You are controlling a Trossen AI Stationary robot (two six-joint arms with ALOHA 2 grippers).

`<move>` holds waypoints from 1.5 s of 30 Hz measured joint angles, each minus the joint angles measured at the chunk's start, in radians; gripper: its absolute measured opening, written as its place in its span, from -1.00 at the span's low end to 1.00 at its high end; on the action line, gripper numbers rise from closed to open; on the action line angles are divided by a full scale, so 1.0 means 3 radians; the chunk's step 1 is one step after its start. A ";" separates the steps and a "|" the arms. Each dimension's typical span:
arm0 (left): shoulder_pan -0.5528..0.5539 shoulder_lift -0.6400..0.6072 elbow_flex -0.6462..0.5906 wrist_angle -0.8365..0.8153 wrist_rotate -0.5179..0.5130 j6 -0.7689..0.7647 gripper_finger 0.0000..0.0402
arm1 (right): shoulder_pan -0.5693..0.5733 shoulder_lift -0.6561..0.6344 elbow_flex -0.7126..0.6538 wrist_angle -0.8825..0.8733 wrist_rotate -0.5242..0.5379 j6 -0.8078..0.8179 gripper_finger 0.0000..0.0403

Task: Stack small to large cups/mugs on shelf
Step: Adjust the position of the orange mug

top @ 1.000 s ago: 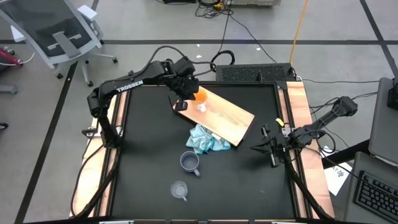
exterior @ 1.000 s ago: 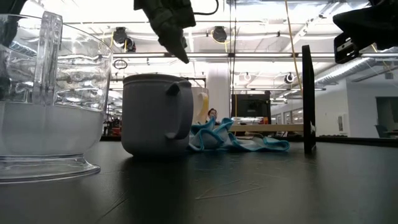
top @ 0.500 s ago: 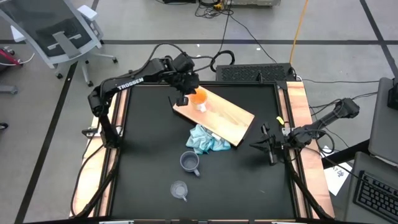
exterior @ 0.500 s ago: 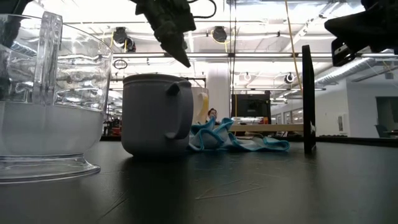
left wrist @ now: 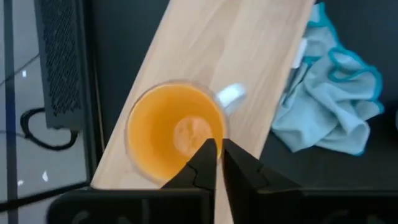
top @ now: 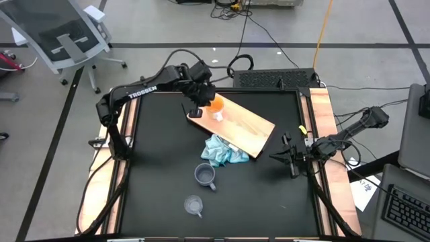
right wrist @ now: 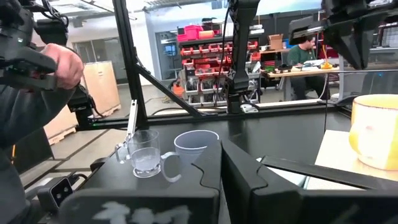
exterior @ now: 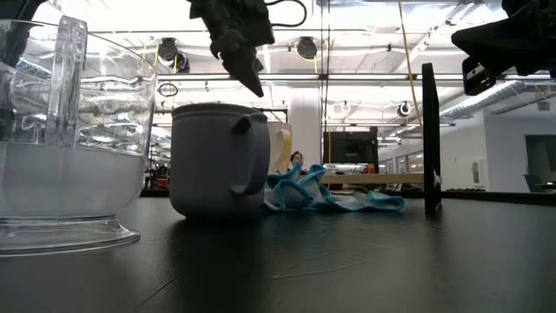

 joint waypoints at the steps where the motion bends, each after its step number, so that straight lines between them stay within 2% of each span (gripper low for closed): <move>1: -0.0027 0.0000 0.0000 0.0010 -0.0002 0.0000 -0.79 | 0.0000 0.0000 0.0000 0.0000 0.0000 0.0000 -1.00; 11: -0.0208 0.0000 0.0000 -0.0026 -0.0026 -0.0023 -0.27 | 0.0000 0.0000 0.0000 -0.0006 0.0000 0.0000 -1.00; 18: -0.0212 0.0125 -0.0001 -0.0010 -0.0449 -0.0097 -0.03 | 0.0000 -0.0001 0.0000 -0.0017 0.0000 0.0001 -1.00; 28: -0.0216 0.0272 -0.0003 0.0074 -0.0536 -0.0078 0.01 | 0.0000 0.0000 0.0000 -0.0066 -0.0001 0.0054 -1.00; 45: -0.0210 0.0301 -0.0004 -0.0092 -0.0525 -0.0047 0.01 | 0.0000 0.0000 0.0000 -0.0122 -0.0001 0.0064 -1.00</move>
